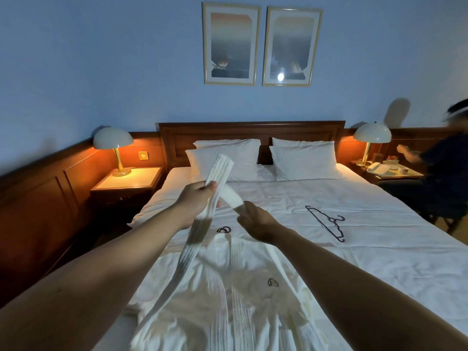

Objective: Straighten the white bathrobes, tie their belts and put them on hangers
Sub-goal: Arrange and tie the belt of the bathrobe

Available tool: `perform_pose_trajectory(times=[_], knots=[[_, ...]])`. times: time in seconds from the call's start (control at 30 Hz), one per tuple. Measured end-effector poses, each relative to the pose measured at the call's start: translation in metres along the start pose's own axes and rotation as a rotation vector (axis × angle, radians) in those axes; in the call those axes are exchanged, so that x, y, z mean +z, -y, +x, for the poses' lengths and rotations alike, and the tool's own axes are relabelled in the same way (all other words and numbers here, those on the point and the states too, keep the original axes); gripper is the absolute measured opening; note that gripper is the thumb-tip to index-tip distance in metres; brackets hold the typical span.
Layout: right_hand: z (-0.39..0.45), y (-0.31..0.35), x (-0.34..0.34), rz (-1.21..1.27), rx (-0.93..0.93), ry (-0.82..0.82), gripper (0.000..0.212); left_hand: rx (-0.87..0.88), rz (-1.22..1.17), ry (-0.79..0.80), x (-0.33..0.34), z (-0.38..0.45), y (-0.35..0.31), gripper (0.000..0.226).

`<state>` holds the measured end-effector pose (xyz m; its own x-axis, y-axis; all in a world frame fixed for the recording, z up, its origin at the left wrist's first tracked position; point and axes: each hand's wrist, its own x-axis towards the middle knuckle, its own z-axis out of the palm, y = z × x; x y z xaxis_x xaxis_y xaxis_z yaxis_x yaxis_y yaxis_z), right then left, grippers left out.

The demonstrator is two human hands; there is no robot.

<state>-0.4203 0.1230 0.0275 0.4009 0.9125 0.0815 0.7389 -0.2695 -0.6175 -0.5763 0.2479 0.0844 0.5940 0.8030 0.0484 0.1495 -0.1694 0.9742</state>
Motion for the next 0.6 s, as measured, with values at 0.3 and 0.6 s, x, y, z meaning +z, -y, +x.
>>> perform_pose_trajectory(times=[0.3, 0.6], knots=[[0.007, -0.006, 0.011, 0.02, -0.287, -0.457, 0.018, 0.002, -0.119, 0.024, 0.003, 0.009, 0.005, 0.037], [0.018, 0.026, -0.003, 0.65, 0.362, -0.208, 0.026, 0.045, 0.046, 0.068, 0.007, 0.004, 0.019, 0.031]])
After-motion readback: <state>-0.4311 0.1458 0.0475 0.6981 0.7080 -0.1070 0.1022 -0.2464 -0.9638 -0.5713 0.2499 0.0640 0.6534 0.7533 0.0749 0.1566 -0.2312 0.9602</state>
